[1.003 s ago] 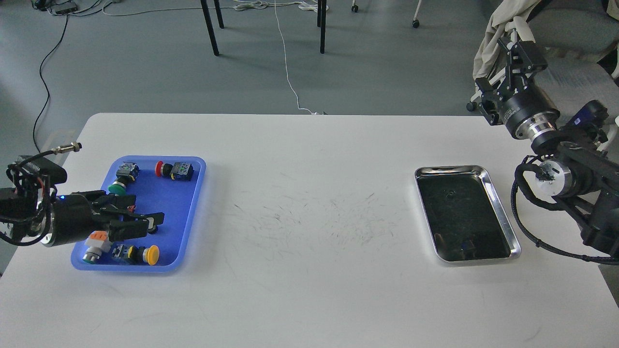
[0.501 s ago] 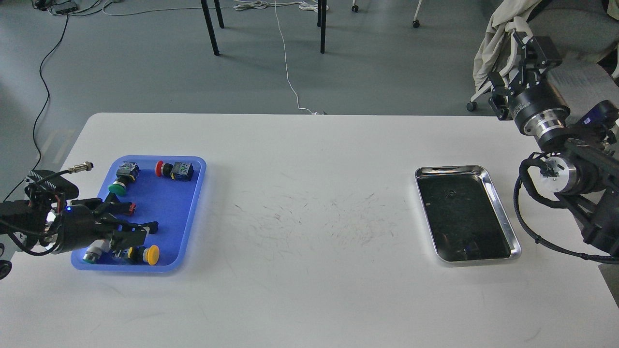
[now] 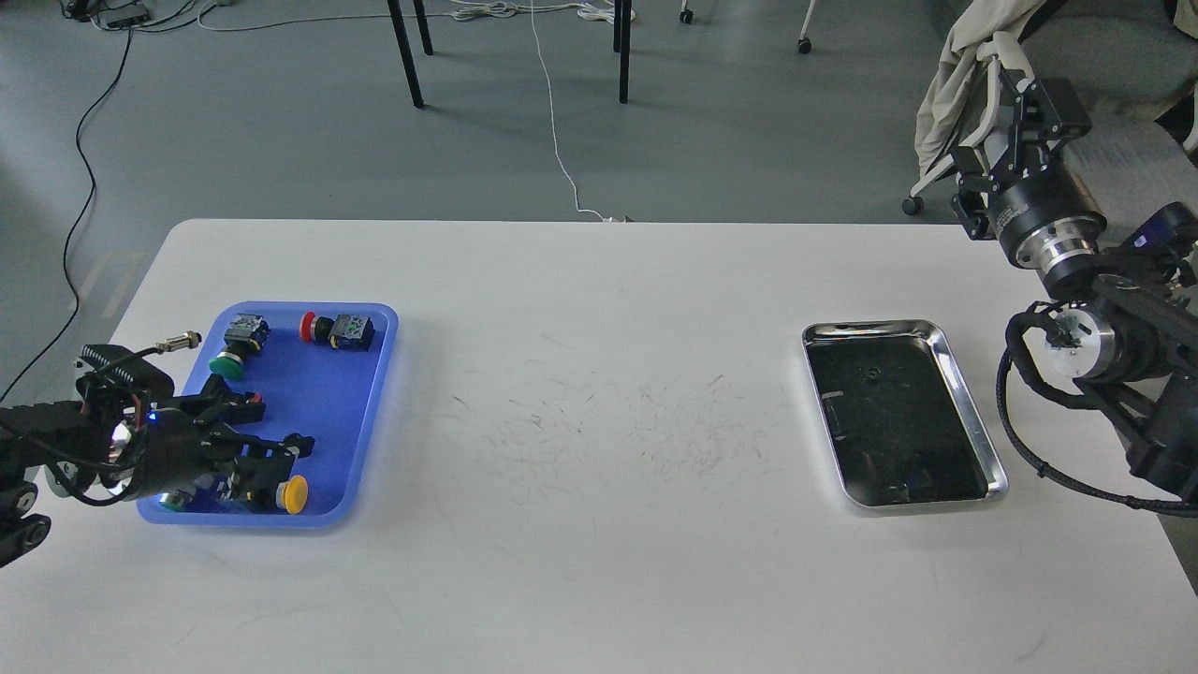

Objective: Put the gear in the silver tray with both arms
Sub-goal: 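Lower the left gripper and grasp another part in the blue tray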

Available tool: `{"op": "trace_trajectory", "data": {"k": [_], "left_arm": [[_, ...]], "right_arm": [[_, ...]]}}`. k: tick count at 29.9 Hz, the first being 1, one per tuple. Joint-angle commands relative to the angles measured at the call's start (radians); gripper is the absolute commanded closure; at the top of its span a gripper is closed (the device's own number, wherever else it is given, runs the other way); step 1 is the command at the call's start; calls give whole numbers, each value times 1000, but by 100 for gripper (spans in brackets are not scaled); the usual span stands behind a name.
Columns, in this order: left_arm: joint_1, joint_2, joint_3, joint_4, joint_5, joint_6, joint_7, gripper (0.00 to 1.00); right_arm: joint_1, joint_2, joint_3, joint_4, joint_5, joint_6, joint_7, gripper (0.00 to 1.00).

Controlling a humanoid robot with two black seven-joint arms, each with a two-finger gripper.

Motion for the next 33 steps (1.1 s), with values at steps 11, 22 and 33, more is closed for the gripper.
{"op": "trace_trajectory", "data": {"k": [11,22,33], "left_arm": [[8,-12,0,4,68,3,0,39],[9,-23,0,26,97,22,0,54],[12,-33,0,27,151,22,0,84]], "right_arm": [[0,2,-9,-1,-2,-6,0,5],[-1,2,-10,-1,-2,-6,0,5],[-17,2,-13,-2,-3,-6,0,5]]}}
